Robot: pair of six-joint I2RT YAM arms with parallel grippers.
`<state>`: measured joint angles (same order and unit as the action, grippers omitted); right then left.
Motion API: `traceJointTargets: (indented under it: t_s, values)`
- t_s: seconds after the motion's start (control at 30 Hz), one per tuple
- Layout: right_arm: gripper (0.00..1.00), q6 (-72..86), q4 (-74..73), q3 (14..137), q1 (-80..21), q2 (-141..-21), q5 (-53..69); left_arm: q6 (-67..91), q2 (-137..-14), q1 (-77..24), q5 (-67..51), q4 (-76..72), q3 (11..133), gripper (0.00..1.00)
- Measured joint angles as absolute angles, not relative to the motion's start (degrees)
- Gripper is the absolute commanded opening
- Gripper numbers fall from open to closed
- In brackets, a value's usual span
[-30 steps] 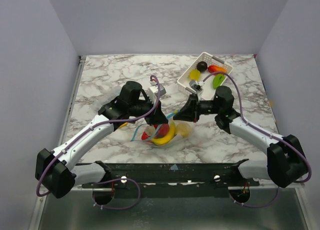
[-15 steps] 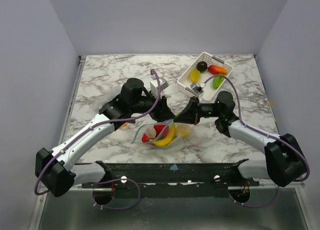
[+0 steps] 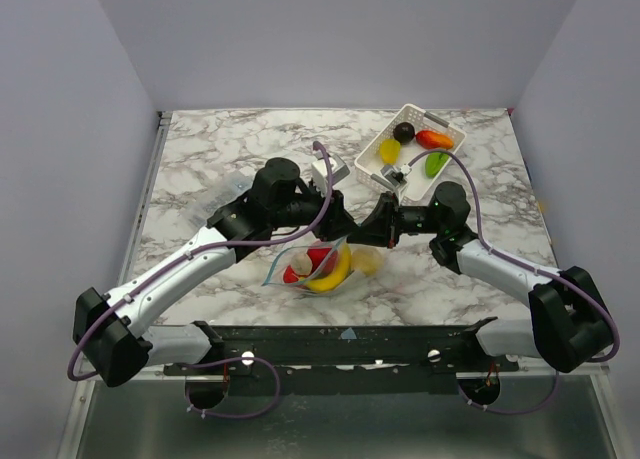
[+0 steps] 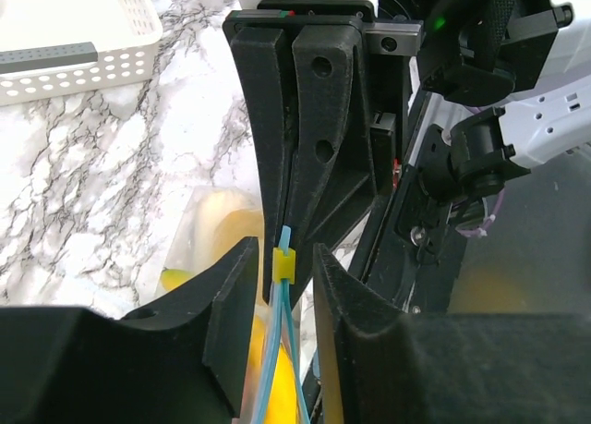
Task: Place the food in the zip-top bag and seal the zipper
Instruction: Zip the zipper food storage bag at the center of the board.
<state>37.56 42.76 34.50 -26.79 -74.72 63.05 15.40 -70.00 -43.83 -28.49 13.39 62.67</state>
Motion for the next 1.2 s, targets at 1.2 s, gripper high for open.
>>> traceJointTargets:
  t_s: [1.2]
  values:
    - [0.00, 43.66, 47.81, 28.62, -26.85, -70.43, 52.88, 13.26, -71.48, -44.01, -27.42, 15.44, 63.09, 0.00]
